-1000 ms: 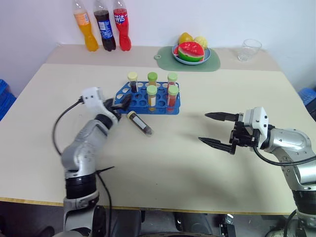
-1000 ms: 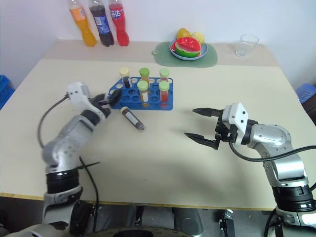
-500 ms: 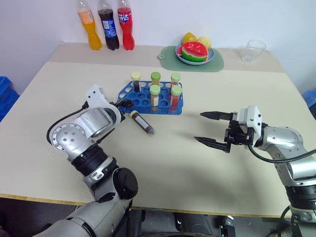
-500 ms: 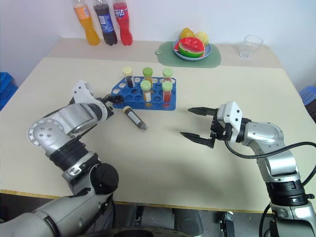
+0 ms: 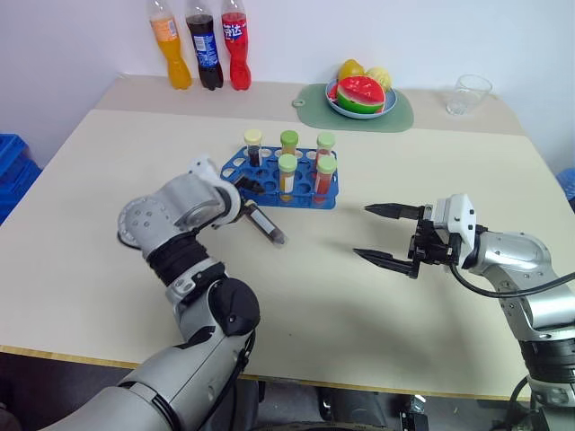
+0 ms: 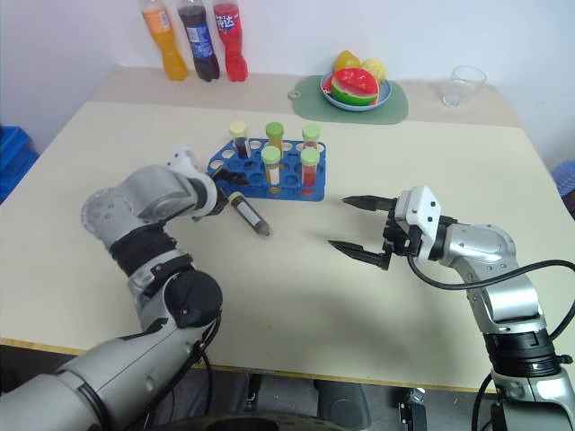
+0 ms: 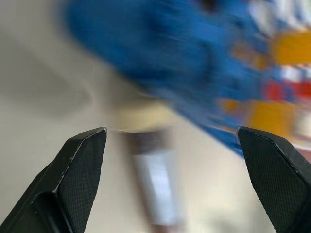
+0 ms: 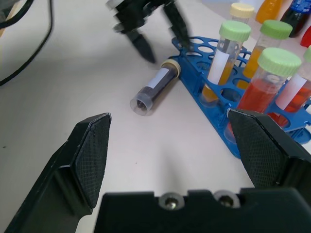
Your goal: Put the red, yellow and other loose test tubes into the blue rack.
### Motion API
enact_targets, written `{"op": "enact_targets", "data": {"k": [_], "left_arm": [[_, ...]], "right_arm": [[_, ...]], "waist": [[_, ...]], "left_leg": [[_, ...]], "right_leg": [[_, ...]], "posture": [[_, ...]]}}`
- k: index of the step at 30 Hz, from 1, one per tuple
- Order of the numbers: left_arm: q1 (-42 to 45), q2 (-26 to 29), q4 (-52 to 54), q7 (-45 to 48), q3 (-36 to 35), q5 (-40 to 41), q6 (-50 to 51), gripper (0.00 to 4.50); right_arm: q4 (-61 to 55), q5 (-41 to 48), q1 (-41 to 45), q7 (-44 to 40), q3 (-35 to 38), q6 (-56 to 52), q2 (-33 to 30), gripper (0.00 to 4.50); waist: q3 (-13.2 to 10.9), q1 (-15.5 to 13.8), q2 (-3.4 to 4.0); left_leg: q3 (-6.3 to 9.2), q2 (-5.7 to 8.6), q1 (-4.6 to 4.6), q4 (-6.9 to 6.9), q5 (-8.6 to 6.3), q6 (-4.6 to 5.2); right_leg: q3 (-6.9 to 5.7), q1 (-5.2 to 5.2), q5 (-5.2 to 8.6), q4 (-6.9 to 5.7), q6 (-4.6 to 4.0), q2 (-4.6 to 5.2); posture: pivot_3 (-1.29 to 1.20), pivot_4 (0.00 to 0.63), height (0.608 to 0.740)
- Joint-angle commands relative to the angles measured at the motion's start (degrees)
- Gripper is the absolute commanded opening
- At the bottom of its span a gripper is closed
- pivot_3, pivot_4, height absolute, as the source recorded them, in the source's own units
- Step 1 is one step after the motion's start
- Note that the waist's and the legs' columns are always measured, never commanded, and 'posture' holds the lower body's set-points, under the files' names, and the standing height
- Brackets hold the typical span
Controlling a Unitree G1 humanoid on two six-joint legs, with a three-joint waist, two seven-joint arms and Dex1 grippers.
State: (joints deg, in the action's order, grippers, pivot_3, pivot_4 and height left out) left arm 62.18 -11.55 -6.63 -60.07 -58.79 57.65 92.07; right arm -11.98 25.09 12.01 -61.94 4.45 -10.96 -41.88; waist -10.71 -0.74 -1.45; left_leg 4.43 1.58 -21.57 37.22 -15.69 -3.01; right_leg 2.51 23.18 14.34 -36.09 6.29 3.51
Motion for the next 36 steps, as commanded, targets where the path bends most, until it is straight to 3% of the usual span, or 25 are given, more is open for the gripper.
{"op": "enact_targets", "data": {"k": [1,12,29,32,35,36], "left_arm": [[2.3,-2.05,-5.2,-1.62,-1.46,2.8,0.43,4.41],[3.75,-3.72,-10.28,-8.69,-3.78,2.49,0.43,4.41],[8.28,-1.63,-18.92,-11.38,-4.15,-12.53,-5.29,4.41],[8.86,-1.21,-20.39,-10.29,-3.68,-14.67,-5.93,3.53],[9.49,-0.82,-21.02,-8.79,-3.57,-16.01,-5.86,2.17],[9.72,-0.61,-21.16,-8.47,-3.56,-16.61,-5.88,2.17]], "right_arm": [[-2.88,0.64,-0.75,0.82,1.91,0.47,-0.5,4.24],[-4.91,1.03,-2.53,2.41,2.45,-0.34,-0.55,4.24],[-5.26,0.78,-2.95,3.81,1.64,-0.02,0.6,4.24],[-5.39,0.9,-3.39,4.05,1.93,0.09,0.63,4.24],[-5.64,0.91,-3.98,4.32,2.09,0.24,0.68,4.24],[-5.7,0.88,-4.19,4.4,2.1,0.33,0.72,4.24]], "waist": [[0.0,0.07,0.0],[-0.01,0.04,-0.01],[0.0,-0.02,-0.01],[0.01,-0.01,0.01],[0.01,-0.05,0.0],[0.01,0.0,0.0]], "left_leg": [[-0.01,0.0,0.01,-0.01,0.0,0.0],[0.01,0.0,0.02,-0.04,0.05,-0.09],[-0.01,0.03,0.02,-0.05,0.06,-0.11],[-0.01,0.03,0.05,-0.05,0.06,-0.11],[0.0,0.03,0.05,-0.05,0.07,-0.14],[0.0,0.03,0.04,-0.04,0.08,-0.15]], "right_leg": [[0.0,0.01,0.0,0.0,0.01,0.0],[0.0,0.04,0.0,-0.03,0.01,0.0],[0.0,0.03,0.01,-0.02,0.02,0.01],[0.0,0.0,0.01,-0.03,0.02,0.01],[0.0,-0.01,0.01,-0.04,0.03,0.01],[-0.01,-0.01,0.01,-0.04,0.03,0.01]], "posture": [[0.0,0.15,0.74],[0.0,0.15,0.74],[0.0,0.15,0.74],[0.0,0.15,0.74],[0.0,0.15,0.74],[0.0,0.15,0.74]]}}
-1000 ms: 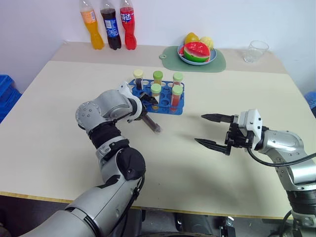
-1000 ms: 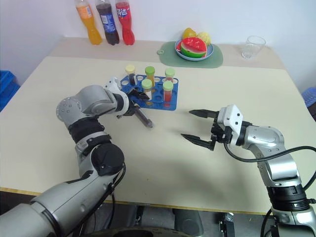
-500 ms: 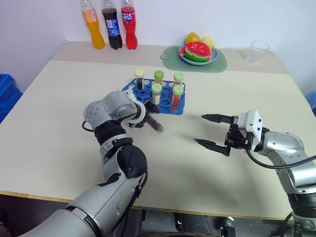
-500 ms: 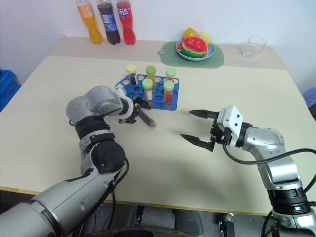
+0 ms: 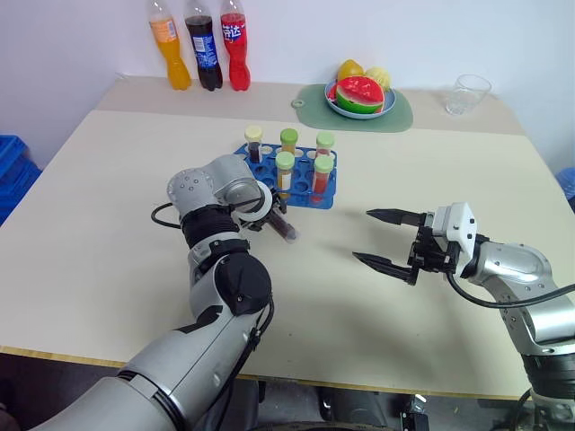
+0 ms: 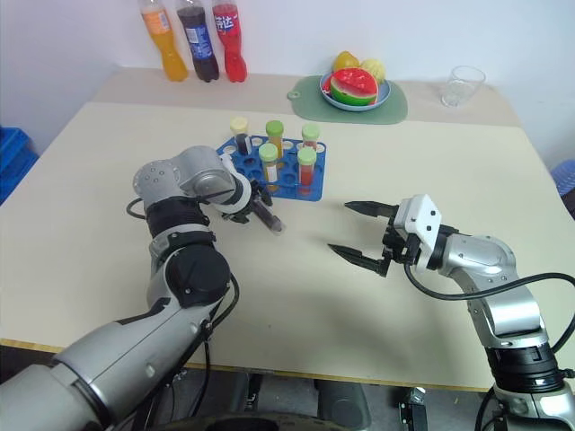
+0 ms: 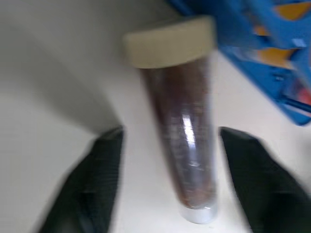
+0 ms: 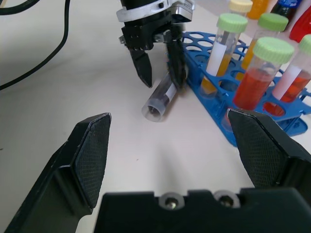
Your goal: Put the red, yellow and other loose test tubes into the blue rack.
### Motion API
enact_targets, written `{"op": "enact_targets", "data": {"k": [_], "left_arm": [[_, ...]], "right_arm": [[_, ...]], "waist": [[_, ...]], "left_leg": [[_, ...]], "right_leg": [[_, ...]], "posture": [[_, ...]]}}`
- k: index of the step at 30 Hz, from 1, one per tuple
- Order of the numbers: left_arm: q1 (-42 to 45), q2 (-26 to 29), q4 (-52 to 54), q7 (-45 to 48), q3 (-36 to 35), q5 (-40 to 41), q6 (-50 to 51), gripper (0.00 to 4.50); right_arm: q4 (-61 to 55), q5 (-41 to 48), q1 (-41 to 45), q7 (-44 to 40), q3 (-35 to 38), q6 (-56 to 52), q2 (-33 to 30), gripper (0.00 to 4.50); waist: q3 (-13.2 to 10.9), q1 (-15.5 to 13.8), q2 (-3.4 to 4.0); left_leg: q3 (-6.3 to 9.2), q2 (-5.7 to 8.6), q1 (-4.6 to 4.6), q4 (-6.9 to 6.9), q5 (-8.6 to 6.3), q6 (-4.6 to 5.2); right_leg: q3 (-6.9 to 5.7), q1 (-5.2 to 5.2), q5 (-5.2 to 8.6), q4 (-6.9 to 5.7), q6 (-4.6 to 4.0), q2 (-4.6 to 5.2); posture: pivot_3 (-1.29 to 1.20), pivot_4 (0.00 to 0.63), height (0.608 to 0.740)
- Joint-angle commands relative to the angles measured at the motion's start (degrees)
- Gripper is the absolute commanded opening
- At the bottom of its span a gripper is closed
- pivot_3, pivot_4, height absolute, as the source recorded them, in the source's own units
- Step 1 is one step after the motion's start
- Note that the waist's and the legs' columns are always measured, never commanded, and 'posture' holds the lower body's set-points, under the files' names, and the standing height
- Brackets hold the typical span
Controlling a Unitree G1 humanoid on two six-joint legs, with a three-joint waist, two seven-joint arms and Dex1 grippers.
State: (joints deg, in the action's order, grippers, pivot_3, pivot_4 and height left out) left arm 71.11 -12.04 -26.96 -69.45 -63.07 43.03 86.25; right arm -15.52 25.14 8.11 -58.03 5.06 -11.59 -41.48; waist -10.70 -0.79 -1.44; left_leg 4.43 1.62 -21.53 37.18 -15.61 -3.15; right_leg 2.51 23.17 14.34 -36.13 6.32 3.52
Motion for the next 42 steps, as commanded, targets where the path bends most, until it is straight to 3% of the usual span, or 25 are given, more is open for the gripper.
{"op": "enact_targets", "data": {"k": [1,15,20,27,32,37,40,42], "left_arm": [[1.0,0.13,-1.07,1.26,0.64,-2.45,-0.1,2.17],[1.62,1.9,5.88,5.03,-2.04,-13.19,5.36,2.17],[1.13,1.95,8.48,9.19,-0.8,-18.14,6.25,0.81],[-0.8,0.51,13.47,13.96,0.75,-20.04,6.25,0.81],[-13.94,7.08,23.93,23.39,18.38,-1.34,6.25,0.81],[-28.77,28.19,35.1,34.1,36.11,23.07,6.25,0.81],[-33.78,38.09,40.02,40.67,39.74,34.19,6.25,0.81],[-35.67,43.01,43.71,44.33,38.93,36.23,5.57,0.81]], "right_arm": [[-2.23,0.82,-0.42,0.59,1.48,0.99,0.36,4.24],[0.75,0.04,2.02,-0.12,-0.32,2.58,1.6,4.24],[2.58,-0.39,3.74,-0.99,-1.19,3.33,2.26,4.24],[4.26,-0.78,5.37,-2.09,-1.71,3.97,2.54,4.24],[5.56,-1.02,6.33,-2.74,-2.15,4.5,2.99,4.24],[8.21,-1.24,7.74,-3.7,-3.18,5.26,3.78,4.24],[9.57,-1.01,8.21,-4.26,-3.6,5.23,4.18,4.24],[10.32,-0.97,8.17,-4.24,-3.75,4.88,4.57,4.24]], "waist": [[0.0,0.05,0.0],[0.0,0.78,0.0],[0.0,1.31,0.0],[0.0,1.46,0.0],[0.02,1.95,0.04],[0.02,2.83,0.05],[0.01,2.3,0.06],[0.01,1.53,0.06]], "left_leg": [[-0.01,0.0,0.0,0.0,0.0,0.0],[0.0,-0.02,0.02,-0.06,0.01,-0.02],[0.0,-0.02,0.02,-0.05,0.02,-0.03],[0.01,-0.03,0.03,-0.05,0.02,-0.03],[-0.01,-0.11,0.12,-0.09,0.03,-0.05],[0.06,-0.24,0.1,-0.09,0.06,-0.12],[0.11,-0.23,0.05,-0.06,0.05,-0.1],[0.13,-0.21,0.05,-0.04,0.01,-0.01]], "right_leg": [[0.0,0.0,0.0,0.01,0.0,0.01],[0.0,0.04,0.01,0.0,0.02,-0.03],[0.0,0.04,0.01,-0.03,0.02,-0.02],[0.0,0.04,0.01,-0.04,0.01,-0.02],[0.08,0.07,0.0,-0.16,0.0,-0.03],[0.22,0.34,-0.03,-0.44,-0.07,-0.13],[0.22,0.34,-0.01,-0.46,-0.09,-0.08],[0.19,0.27,-0.02,-0.41,-0.08,0.04]], "posture": [[0.0,0.15,0.74],[0.0,0.15,0.74],[0.0,0.15,0.74],[0.0,0.15,0.74],[0.0,0.15,0.74],[0.0,0.15,0.74],[0.0,0.15,0.74],[0.0,0.15,0.74]]}}
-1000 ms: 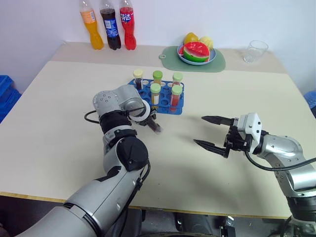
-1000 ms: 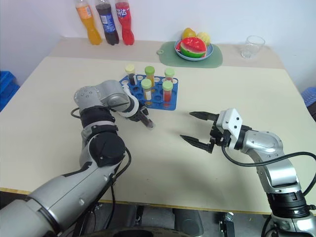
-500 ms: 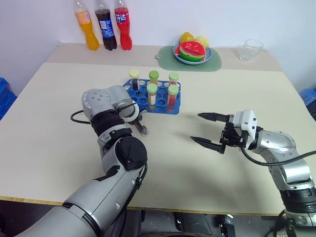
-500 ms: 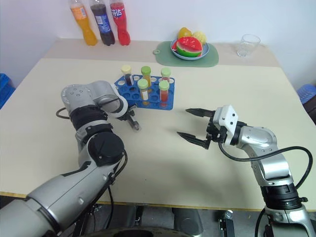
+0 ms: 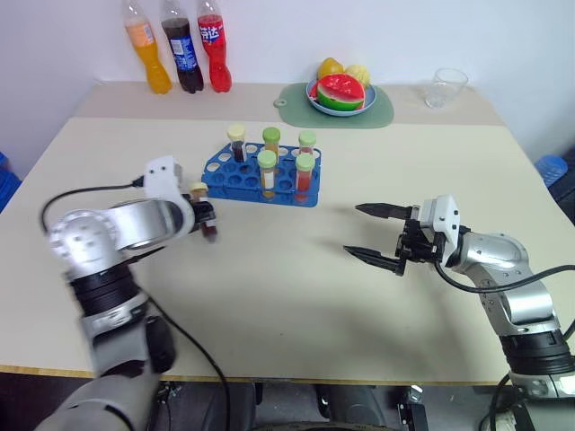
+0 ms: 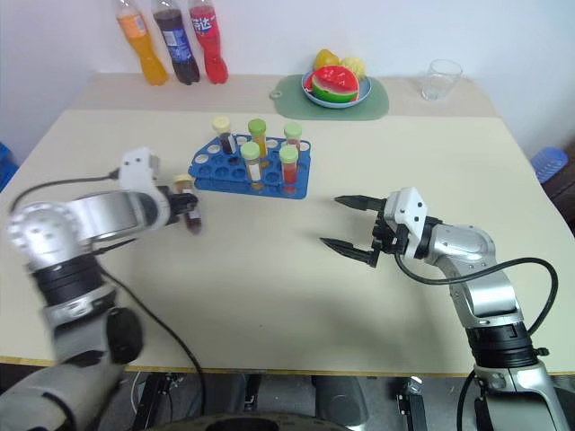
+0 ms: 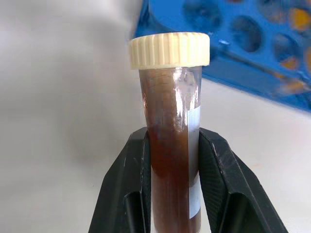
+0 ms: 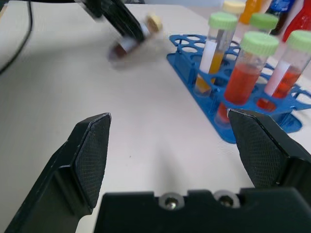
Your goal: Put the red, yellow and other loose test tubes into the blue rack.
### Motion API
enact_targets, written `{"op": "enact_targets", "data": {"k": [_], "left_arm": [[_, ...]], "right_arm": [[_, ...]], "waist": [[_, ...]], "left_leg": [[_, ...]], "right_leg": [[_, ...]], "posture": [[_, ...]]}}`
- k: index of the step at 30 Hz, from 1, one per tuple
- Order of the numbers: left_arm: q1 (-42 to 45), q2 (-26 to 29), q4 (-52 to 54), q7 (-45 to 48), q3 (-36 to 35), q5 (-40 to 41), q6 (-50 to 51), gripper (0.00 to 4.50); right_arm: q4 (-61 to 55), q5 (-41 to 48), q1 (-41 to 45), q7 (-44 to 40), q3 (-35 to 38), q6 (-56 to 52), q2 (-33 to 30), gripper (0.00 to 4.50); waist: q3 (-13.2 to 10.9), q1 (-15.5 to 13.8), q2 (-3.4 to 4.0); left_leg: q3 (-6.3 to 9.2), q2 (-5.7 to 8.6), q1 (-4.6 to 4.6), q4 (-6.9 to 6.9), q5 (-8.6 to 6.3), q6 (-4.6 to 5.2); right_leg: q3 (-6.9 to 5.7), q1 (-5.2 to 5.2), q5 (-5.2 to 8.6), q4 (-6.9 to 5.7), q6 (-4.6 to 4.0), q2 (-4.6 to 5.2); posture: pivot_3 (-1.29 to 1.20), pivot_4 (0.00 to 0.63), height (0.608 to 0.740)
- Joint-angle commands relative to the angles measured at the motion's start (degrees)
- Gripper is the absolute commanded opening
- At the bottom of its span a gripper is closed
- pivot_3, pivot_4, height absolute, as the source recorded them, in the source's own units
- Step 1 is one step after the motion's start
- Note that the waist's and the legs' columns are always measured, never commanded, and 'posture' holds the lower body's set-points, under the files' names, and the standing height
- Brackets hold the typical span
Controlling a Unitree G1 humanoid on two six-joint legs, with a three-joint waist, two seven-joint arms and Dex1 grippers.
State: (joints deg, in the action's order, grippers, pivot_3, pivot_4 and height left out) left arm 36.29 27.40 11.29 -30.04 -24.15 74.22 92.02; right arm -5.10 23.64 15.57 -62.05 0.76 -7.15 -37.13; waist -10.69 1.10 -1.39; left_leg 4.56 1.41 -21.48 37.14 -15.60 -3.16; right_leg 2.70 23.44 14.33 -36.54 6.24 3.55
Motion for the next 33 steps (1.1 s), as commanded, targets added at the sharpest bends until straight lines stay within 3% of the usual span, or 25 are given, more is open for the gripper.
{"op": "enact_targets", "data": {"k": [1,5,8,11,18,27,33], "left_arm": [[-1.4,5.4,7.32,6.74,-1.04,4.83,-1.6,0.81],[-4.38,12.58,15.63,16.47,2.86,-3.64,-10.32,0.81],[-11.55,12.75,20.51,26.78,6.63,-22.76,-35.52,0.81],[-14.61,10.87,17.58,32.09,8.24,-32.37,-49.15,0.81],[-15.16,1.95,2.4,42.58,10.77,-45.87,-75.2,0.81],[-7.83,-7.04,-12.87,44.52,13.79,-54.97,-90.24,0.81],[-4.34,-10.83,-19.94,45.51,15.01,-57.34,-93.94,0.81]], "right_arm": [[0.29,0.42,0.67,-0.14,0.47,0.42,0.47,4.24],[1.74,0.06,1.05,-0.01,0.41,0.92,0.94,4.24],[1.34,0.05,1.9,1.92,0.12,-1.08,1.74,4.24],[0.05,0.27,2.35,4.77,0.7,-2.91,2.81,4.24],[-6.05,0.82,1.93,12.41,2.59,-2.4,6.97,4.24],[-18.4,2.51,-4.93,17.24,4.66,-9.56,4.03,4.24],[-25.21,3.65,-6.47,21.19,5.56,-15.03,3.46,4.24]], "waist": [[0.0,-0.45,0.0],[0.0,-0.39,0.0],[0.06,-0.27,0.14],[0.06,-0.38,0.14],[0.06,-0.54,0.14],[0.05,-0.64,0.09],[0.05,-0.3,0.09]], "left_leg": [[0.01,0.02,0.0,0.01,-0.03,0.05],[0.04,0.14,-0.06,-0.02,-0.03,0.06],[-0.15,0.13,-0.02,-0.11,0.03,-0.05],[-0.35,0.02,-0.02,-0.13,0.04,-0.05],[-0.35,0.02,-0.07,-0.07,-0.22,0.43],[-0.21,0.06,-0.18,0.03,-0.3,0.57],[-0.18,0.03,-0.08,0.01,-0.3,0.58]], "right_leg": [[0.0,-0.02,0.0,0.01,0.0,0.05],[-0.08,-0.04,0.01,0.17,-0.01,0.01],[-0.05,-0.07,0.02,0.26,-0.03,0.0],[-0.03,-0.06,0.03,0.35,-0.19,-0.1],[-0.04,-0.09,-0.02,0.4,-0.1,-0.06],[-0.11,-0.07,-0.03,0.41,-0.04,0.0],[-0.1,-0.08,-0.04,0.35,-0.04,-0.06]], "posture": [[0.0,0.15,0.74],[0.0,0.15,0.74],[0.0,0.15,0.74],[0.0,0.15,0.74],[0.0,0.15,0.74],[0.0,0.15,0.74],[0.0,0.15,0.74]]}}
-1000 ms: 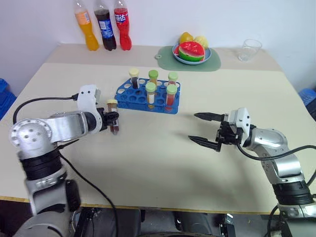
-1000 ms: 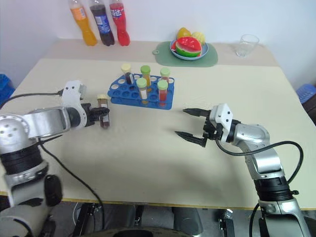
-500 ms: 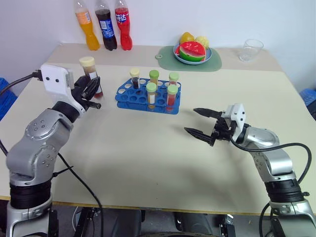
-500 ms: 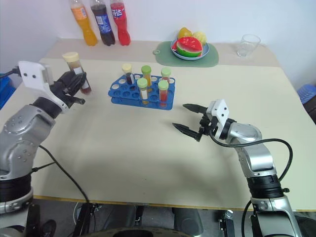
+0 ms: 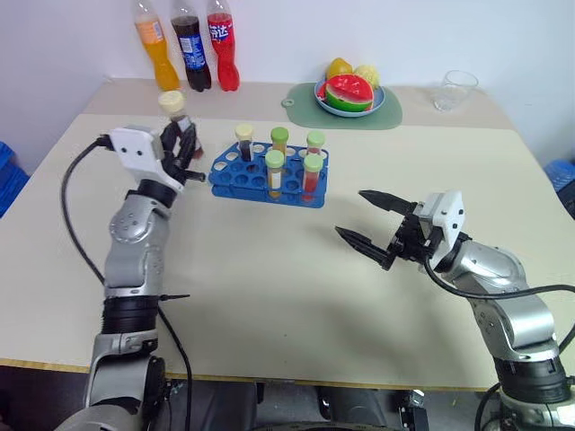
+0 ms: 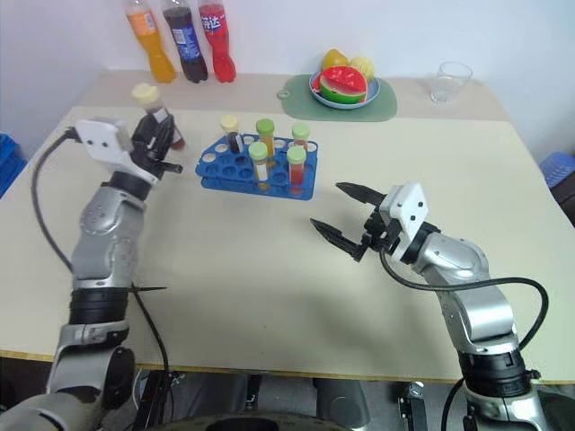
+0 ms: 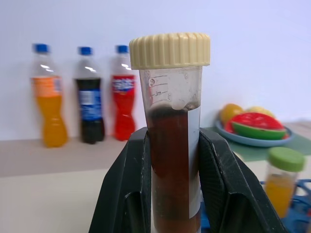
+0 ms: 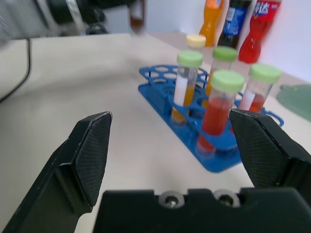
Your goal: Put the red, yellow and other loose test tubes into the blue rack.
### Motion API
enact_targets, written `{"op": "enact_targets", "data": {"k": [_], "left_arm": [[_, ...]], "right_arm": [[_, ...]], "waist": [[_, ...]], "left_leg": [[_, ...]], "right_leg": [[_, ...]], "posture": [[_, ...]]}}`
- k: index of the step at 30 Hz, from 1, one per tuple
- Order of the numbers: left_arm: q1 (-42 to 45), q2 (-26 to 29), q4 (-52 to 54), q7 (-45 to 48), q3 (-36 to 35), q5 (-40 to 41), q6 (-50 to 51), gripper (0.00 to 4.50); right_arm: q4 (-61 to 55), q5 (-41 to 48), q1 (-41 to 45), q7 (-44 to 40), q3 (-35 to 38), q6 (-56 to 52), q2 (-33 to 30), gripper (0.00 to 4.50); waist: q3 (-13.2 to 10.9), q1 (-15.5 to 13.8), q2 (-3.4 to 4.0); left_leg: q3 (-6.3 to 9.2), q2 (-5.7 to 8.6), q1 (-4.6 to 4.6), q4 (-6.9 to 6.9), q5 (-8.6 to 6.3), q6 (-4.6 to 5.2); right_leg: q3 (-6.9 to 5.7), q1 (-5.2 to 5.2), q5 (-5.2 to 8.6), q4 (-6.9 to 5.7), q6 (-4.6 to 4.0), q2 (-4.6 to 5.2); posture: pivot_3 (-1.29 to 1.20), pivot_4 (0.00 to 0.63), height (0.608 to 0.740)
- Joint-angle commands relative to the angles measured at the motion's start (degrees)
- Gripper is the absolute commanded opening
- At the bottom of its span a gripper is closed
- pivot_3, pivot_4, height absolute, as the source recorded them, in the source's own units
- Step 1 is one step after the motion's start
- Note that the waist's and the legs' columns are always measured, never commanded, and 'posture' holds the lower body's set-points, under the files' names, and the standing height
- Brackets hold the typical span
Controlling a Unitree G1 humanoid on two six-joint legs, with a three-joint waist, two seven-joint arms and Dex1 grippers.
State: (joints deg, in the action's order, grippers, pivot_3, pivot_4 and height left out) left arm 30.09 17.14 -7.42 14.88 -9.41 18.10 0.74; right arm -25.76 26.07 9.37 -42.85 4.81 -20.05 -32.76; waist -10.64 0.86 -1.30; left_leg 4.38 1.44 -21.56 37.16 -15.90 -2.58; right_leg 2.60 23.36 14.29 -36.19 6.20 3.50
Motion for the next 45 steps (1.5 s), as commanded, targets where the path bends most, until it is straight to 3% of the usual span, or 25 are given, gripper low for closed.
{"op": "enact_targets", "data": {"k": [1,16,22,33,45], "left_arm": [[2.31,-1.08,-2.52,0.7,0.52,-1.83,-3.58,0.81],[8.06,-7.69,-24.23,2.86,4.22,-9.23,-17.8,0.81],[6.12,-8.15,-26.0,3.6,5.3,-10.86,-19.91,0.81],[1.35,-7.59,-18.81,3.81,5.8,-11.36,-18.25,0.81],[4.86,-6.55,-24.59,0.99,4.95,-12.29,-19.16,0.81]], "right_arm": [[-5.28,1.44,-0.35,2.46,1.77,-2.84,-1.04,4.24],[-4.0,1.69,-2.45,1.97,3.87,-1.93,-2.11,4.24],[-3.89,1.85,-3.2,1.63,4.57,-1.38,-2.52,4.24],[-5.27,2.54,-1.81,2.95,4.14,-3.45,-2.67,4.24],[-4.56,2.32,-1.86,2.78,4.02,-2.91,-2.59,4.24]], "waist": [[0.0,-0.18,0.0],[-0.01,-0.15,-0.02],[0.0,-0.21,-0.01],[0.0,-0.23,0.0],[0.01,-0.24,0.0]], "left_leg": [[0.01,0.0,0.0,0.0,0.0,0.0],[-0.06,0.03,-0.01,0.01,-0.02,0.04],[-0.04,0.03,0.02,0.01,-0.02,0.04],[0.05,0.01,0.09,0.01,-0.02,0.05],[0.04,0.02,0.11,0.01,-0.03,0.06]], "right_leg": [[0.0,0.0,0.0,0.0,0.0,-0.01],[-0.02,-0.04,0.0,0.03,0.01,-0.03],[-0.01,-0.07,0.0,0.01,0.01,-0.04],[-0.01,-0.13,0.0,0.0,0.01,-0.05],[-0.02,-0.16,0.01,0.0,0.01,-0.05]], "posture": [[0.0,0.15,0.74],[0.0,0.15,0.74],[0.0,0.15,0.74],[0.0,0.15,0.74],[0.0,0.15,0.74]]}}
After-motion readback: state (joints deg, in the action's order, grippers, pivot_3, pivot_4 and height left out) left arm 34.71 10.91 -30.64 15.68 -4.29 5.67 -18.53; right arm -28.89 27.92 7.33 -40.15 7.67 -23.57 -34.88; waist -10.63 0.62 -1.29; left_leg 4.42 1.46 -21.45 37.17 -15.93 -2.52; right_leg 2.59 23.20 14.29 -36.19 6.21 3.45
